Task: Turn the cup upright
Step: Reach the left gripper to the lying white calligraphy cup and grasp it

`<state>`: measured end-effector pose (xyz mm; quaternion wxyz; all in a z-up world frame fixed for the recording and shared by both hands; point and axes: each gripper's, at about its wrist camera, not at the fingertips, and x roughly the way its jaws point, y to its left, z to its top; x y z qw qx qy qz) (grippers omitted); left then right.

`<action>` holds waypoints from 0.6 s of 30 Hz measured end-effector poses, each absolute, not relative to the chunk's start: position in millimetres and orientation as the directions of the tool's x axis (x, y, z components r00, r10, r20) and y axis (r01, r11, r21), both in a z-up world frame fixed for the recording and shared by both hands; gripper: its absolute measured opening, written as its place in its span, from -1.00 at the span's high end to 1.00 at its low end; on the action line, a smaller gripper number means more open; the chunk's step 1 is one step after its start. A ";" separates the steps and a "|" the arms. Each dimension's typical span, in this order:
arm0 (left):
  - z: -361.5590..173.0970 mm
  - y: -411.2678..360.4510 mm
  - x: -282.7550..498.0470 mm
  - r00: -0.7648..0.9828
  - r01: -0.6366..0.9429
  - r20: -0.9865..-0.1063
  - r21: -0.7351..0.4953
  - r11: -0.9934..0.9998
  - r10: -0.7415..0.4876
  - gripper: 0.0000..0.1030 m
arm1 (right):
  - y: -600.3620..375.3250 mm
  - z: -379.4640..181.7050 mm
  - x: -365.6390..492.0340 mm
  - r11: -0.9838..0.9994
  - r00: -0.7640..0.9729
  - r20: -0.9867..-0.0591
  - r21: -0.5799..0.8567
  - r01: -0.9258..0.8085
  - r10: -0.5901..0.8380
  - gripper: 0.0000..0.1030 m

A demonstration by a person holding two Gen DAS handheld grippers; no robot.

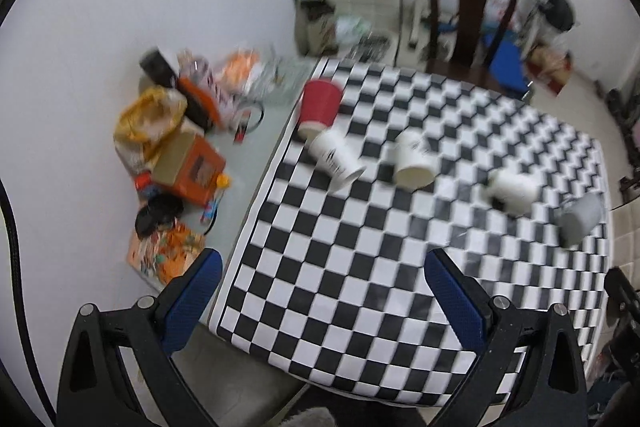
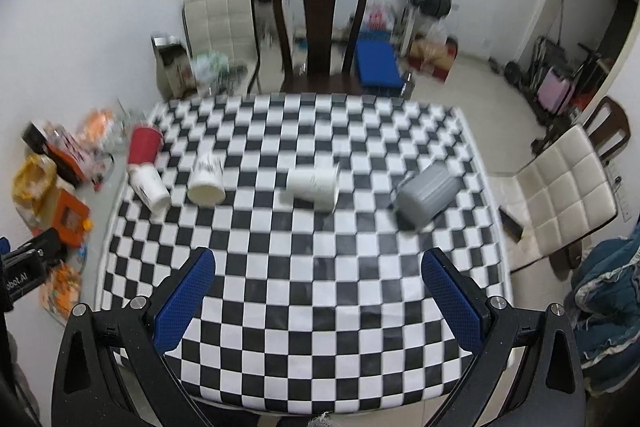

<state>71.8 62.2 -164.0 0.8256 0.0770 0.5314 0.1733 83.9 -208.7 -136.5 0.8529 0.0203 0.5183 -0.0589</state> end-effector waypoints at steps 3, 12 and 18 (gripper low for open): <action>-215.0 82.1 100.3 0.243 -0.214 -0.921 0.257 0.942 0.306 -1.00 | -195.0 -189.1 109.1 0.994 0.381 -0.922 -0.025 0.106 -0.063 -1.00; -325.2 139.2 182.4 0.037 -0.340 -0.999 -0.043 0.939 -0.032 -0.77 | -134.0 -337.2 200.0 0.994 0.136 -0.986 -0.086 0.067 -0.094 -0.99; -369.2 159.3 229.8 0.028 -0.379 -0.988 -0.151 0.913 -0.152 -0.51 | -102.7 -394.7 232.9 0.993 0.030 -0.993 -0.110 0.042 -0.111 -0.97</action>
